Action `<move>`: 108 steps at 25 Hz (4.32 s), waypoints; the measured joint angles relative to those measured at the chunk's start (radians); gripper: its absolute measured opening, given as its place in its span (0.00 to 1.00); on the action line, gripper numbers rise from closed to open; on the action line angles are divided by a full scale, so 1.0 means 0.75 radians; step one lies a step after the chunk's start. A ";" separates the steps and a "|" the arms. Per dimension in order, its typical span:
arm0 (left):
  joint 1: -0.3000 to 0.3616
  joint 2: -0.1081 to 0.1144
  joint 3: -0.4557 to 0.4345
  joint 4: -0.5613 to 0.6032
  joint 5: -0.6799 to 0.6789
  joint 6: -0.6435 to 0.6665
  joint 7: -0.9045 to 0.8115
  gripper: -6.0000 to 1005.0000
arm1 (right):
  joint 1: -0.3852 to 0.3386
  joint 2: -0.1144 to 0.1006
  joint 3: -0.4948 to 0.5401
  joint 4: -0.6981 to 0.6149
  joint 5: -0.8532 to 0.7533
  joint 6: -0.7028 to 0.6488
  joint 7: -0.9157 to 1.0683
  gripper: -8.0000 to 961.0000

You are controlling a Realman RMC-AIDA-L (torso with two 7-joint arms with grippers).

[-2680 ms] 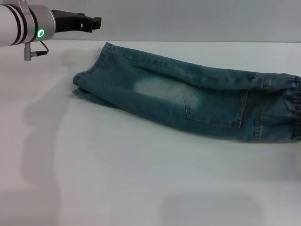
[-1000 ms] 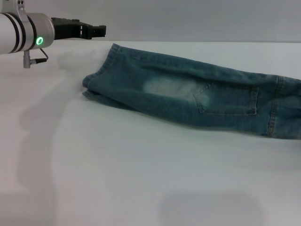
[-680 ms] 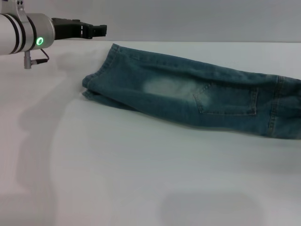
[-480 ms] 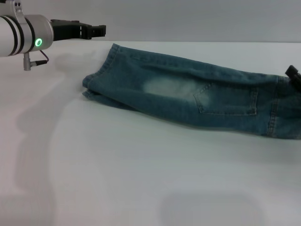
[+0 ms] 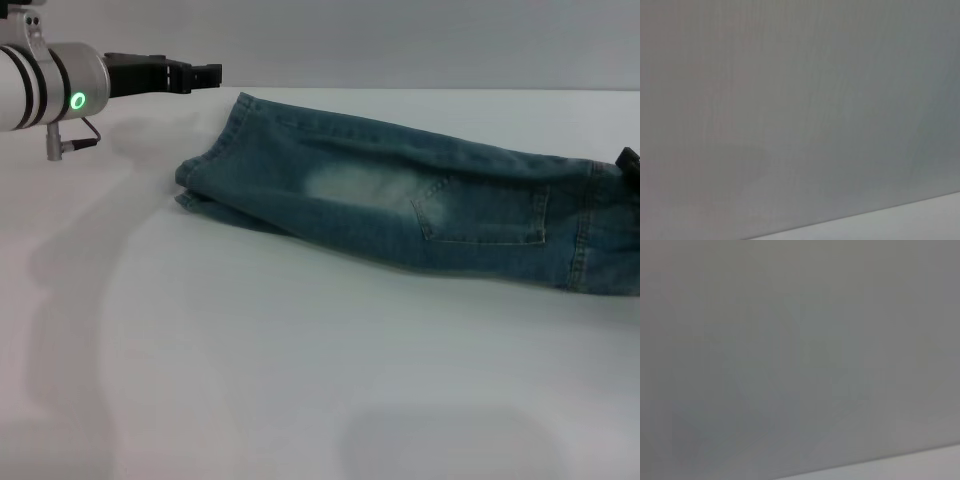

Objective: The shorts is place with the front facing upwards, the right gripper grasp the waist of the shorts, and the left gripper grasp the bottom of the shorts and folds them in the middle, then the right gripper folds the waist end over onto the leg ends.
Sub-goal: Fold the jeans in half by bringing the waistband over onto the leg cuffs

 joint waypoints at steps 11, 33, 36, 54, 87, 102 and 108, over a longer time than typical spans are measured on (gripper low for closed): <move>0.031 0.004 0.000 0.001 -0.050 0.000 0.001 0.84 | 0.066 0.001 -0.014 0.020 0.003 0.237 -0.005 0.70; 0.067 0.004 0.000 0.004 -0.083 0.009 0.016 0.84 | 0.021 0.005 -0.002 -0.005 0.279 0.131 -0.197 0.70; 0.079 0.004 0.000 0.011 -0.085 0.012 0.016 0.84 | -0.004 0.007 -0.014 0.004 0.271 -0.047 -0.198 0.70; 0.096 0.004 0.000 0.006 -0.208 0.020 0.106 0.84 | 0.076 0.003 -0.347 0.166 0.263 0.035 -0.161 0.70; 0.123 0.001 0.000 0.000 -0.281 0.061 0.211 0.84 | -0.008 -0.001 -0.291 0.067 0.238 -0.155 0.041 0.70; 0.262 -0.004 0.000 -0.050 -0.944 0.293 0.894 0.84 | -0.047 -0.245 -0.361 -0.833 -0.537 -0.823 1.352 0.68; 0.273 -0.001 -0.007 -0.190 -1.214 0.445 1.216 0.84 | 0.096 -0.302 -0.367 -1.052 -1.129 -0.937 1.622 0.67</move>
